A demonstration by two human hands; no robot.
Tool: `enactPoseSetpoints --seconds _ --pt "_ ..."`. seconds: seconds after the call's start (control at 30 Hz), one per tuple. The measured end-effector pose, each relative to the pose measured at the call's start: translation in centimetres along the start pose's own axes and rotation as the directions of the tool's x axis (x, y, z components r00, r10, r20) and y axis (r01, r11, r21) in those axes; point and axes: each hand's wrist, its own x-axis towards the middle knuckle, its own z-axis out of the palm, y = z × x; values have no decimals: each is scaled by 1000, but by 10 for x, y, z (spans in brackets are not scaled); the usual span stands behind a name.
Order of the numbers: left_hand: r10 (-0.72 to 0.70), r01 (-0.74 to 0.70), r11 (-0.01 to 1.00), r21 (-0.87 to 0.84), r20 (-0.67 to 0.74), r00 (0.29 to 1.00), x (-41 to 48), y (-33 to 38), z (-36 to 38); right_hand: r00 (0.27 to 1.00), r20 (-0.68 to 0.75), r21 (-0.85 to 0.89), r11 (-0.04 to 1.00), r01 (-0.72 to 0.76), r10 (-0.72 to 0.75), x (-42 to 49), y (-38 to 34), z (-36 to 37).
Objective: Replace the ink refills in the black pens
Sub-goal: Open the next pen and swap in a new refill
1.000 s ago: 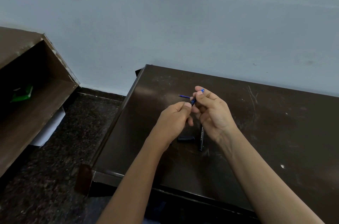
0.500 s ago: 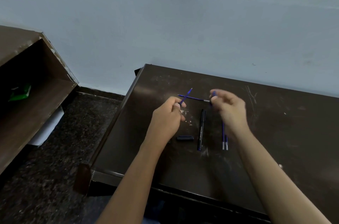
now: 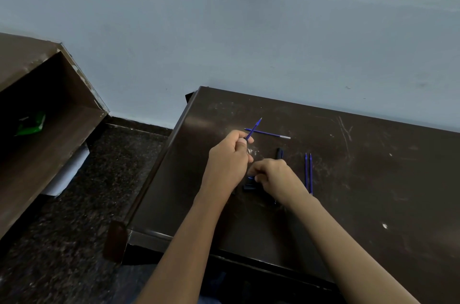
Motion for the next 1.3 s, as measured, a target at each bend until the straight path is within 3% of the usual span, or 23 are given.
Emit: enactPoseSetpoints --seconds 0.3,0.37,0.43,0.5,0.57,0.67,0.73,1.03,1.2,1.3 --pt "-18 18 1000 -9 -8 1000 1 0 0 1000 -12 -12 1000 4 -4 3 2 5" --pt "-22 21 999 -31 -5 1000 1 -1 -1 996 -83 79 996 -31 38 3 0 2" --pt "-25 26 999 -47 7 1000 1 -1 0 979 -177 290 956 -47 101 1 -6 -7" --pt "-33 34 998 -51 24 999 1 0 0 964 -185 580 813 -48 189 -3 -15 -20" --pt "-34 35 998 -45 32 999 1 0 0 974 -68 833 550 -63 215 -8 -25 -32" --pt "-31 33 999 -34 51 998 0 -1 1 977 130 972 170 -159 168 -11 -34 -42" --pt "-36 38 999 -27 87 996 -1 -1 4 975 167 983 47 -176 148 -11 -34 -44" --pt "-79 77 997 19 187 979 -3 4 4 947 107 994 -25 -105 303 -9 -17 -61" --pt "-90 89 996 16 162 983 -3 5 2 955 208 963 124 -237 213 -12 -20 -50" --pt "-87 86 996 17 175 981 -4 5 1 956 186 973 96 -212 225 -13 -26 -47"
